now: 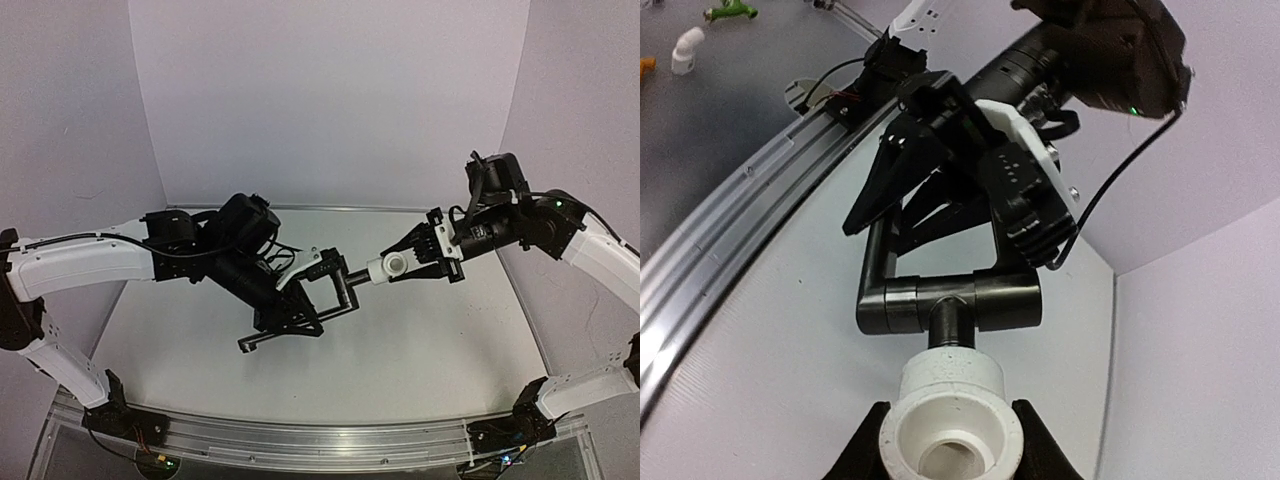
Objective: Install the water faucets
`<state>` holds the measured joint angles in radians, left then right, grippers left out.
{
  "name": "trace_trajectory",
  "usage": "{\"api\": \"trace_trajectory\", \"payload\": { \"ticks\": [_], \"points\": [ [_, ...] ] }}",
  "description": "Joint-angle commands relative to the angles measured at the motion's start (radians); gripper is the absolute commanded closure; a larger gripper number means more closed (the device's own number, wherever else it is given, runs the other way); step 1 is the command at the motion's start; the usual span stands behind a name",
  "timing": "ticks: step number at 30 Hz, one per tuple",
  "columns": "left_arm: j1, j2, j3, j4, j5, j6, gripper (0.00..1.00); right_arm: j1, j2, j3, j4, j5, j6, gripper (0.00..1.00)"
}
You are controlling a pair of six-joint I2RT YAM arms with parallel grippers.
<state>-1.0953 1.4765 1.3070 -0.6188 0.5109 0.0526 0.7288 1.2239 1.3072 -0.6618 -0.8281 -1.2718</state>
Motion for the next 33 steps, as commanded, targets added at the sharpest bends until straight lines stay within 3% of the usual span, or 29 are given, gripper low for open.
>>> {"api": "trace_trajectory", "payload": {
  "ticks": [1, 7, 14, 21, 29, 31, 32, 33],
  "points": [
    [-0.049, -0.045, -0.02, 0.154, -0.211, 0.123, 1.0, 0.009, 0.033, 0.067, 0.077, -0.036, 0.312, 0.8],
    [-0.085, -0.059, -0.062, 0.213, -0.376, 0.192, 1.0, 0.009, 0.07, 0.094, 0.079, -0.038, 0.563, 0.88],
    [-0.108, -0.121, -0.133, 0.314, -0.497, 0.23, 1.0, -0.003, 0.112, 0.111, 0.084, -0.049, 0.817, 0.89],
    [-0.118, -0.169, -0.196, 0.382, -0.601, 0.27, 1.0, -0.093, 0.207, 0.162, 0.087, -0.145, 1.081, 0.88],
    [-0.133, -0.157, -0.219, 0.405, -0.689, 0.319, 1.0, -0.123, 0.269, 0.185, 0.087, -0.239, 1.248, 0.91],
    [-0.133, -0.151, -0.21, 0.386, -0.689, 0.312, 1.0, -0.123, 0.274, 0.194, 0.086, -0.249, 1.261, 0.87],
    [-0.133, -0.148, -0.203, 0.375, -0.683, 0.302, 1.0, -0.123, 0.274, 0.201, 0.086, -0.249, 1.258, 0.8],
    [-0.133, -0.146, -0.198, 0.364, -0.675, 0.29, 1.0, -0.122, 0.273, 0.21, 0.085, -0.242, 1.248, 0.66]
  ]
}}
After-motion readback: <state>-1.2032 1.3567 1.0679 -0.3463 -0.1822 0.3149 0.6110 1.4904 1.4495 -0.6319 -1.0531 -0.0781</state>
